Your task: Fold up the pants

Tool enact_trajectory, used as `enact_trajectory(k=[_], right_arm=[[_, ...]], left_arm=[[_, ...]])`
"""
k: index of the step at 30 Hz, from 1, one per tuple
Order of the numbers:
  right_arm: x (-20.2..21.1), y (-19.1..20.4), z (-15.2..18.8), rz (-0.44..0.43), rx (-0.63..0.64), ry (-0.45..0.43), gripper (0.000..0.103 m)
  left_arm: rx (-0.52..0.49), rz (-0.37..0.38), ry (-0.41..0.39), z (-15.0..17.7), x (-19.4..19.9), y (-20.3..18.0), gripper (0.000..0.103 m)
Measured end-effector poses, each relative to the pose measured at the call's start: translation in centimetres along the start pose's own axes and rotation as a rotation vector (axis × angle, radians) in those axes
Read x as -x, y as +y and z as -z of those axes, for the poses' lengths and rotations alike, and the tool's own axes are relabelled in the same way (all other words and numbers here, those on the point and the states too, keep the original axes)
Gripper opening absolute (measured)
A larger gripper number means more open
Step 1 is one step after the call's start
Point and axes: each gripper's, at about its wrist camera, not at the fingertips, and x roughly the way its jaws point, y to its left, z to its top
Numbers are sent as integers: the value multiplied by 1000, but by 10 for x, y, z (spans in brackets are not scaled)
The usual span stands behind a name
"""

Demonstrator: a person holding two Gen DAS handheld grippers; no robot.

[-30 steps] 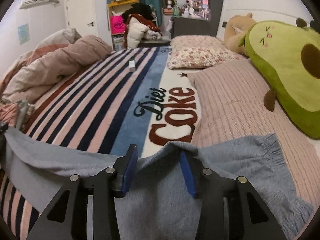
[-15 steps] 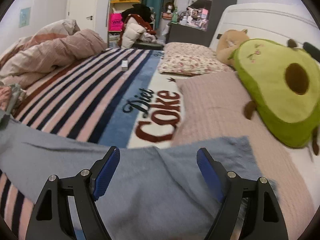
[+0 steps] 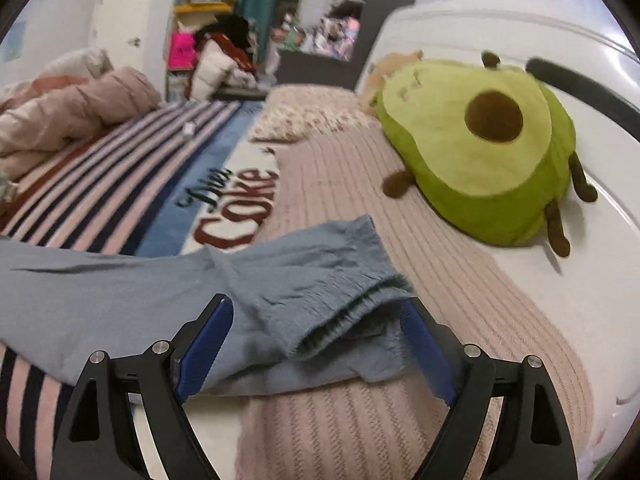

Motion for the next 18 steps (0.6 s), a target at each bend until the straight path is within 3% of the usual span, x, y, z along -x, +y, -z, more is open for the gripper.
enact_trajectory(k=[4,5,6,8,11,18], right_arm=[[-1,11,5,13,40,56,82],[1,11,7,-7,24,54,73],[6,11,11,-67,-3,48,54],[3,17,17,-123,-9,92,29],[-12,23,17,-151,3,125,27],[-33,7,-16,-22,-11,43,30]], left_arm=[[-3,1,-1,4,4,-1,86],[-3,2,-4,4,5,-2,86],[-3,4,-7,4,6,-2,86],[-3,9,-14,5,6,-4,86],[-2,12,-16,4,5,-4,86],[-3,6,-22,1,0,-5,86]])
